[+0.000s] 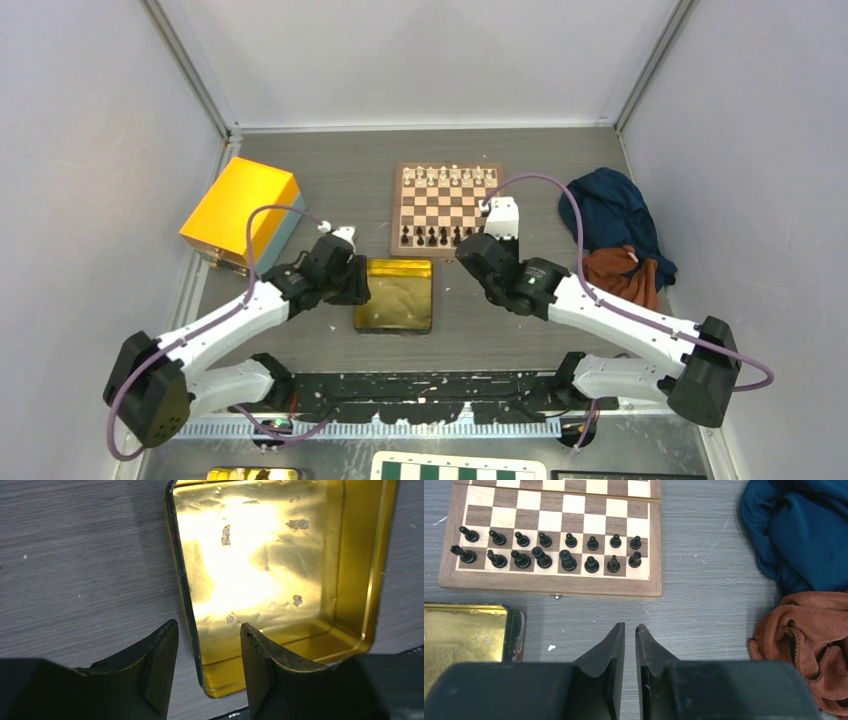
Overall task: Set up the chess pieces on the board
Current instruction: Reset both arms
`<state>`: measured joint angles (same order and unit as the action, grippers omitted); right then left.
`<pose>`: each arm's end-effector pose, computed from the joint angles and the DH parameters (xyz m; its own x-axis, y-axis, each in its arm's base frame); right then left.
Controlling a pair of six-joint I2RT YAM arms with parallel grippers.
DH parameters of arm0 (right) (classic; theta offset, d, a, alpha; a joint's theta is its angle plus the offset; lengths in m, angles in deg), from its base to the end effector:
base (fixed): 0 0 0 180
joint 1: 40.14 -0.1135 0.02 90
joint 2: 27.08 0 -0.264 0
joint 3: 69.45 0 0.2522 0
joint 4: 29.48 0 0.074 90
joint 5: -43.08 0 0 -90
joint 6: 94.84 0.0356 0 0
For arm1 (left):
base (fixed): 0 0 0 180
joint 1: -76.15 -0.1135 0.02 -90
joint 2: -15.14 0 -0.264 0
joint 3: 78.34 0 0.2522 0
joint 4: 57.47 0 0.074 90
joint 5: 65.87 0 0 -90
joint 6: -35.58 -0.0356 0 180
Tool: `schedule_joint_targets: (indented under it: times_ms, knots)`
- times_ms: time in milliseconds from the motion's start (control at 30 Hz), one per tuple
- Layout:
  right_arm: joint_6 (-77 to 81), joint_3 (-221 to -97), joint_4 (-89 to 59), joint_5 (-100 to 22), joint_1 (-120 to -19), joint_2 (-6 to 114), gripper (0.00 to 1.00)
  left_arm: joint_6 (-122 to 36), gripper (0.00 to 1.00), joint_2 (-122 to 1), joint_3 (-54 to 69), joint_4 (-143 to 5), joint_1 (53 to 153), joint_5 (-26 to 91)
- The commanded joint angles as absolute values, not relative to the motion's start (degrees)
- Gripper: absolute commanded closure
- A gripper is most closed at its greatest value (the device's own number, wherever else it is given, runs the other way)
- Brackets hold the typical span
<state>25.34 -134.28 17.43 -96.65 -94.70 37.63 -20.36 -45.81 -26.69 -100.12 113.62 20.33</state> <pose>0.1531 0.1682 0.2820 -0.4778 -0.1109 -0.8714 0.0191 0.9905 -0.1365 0.1667 -0.1248 0.2173 -0.8396 -0.0606 -0.5398 0.1260 0.9450 -0.3020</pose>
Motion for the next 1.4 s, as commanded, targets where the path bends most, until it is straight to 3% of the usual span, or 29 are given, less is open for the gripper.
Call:
schedule_joint_targets:
  times_ms: [0, 233, 533, 867, 1133, 1367]
  knots:
    - [24.84, -133.84, 14.14, -96.06, -92.66, 35.39, 0.81, -20.7, 0.53, -50.07, -26.88, -94.93, 113.44, 16.04]
    - [23.45, -133.23, 12.58, -93.85, -89.84, 35.03, 0.83, -21.53, 0.61, -54.76, -26.88, -93.07, 113.41, 12.94]
    - [21.57, -132.8, 10.56, -91.31, -86.83, 35.46, 0.83, -21.97, 0.9, -54.71, -25.01, -98.92, 113.45, 6.58]
    - [19.96, -132.68, 7.46, -87.74, -84.12, 37.05, 0.83, -19.13, 1.0, -49.09, -23.6, -108.36, 113.42, 0.53]
    - [19.34, -132.43, 5.98, -85.91, -82.75, 37.95, 0.83, -13.52, 1.0, -49.02, -18.4, -122.07, 113.12, -9.8]
    - [18.34, -132.43, 4.61, -84.78, -80.99, 38.33, 0.83, -15.55, 1.0, -50.61, -14.53, -124.84, 109.44, -12.62]
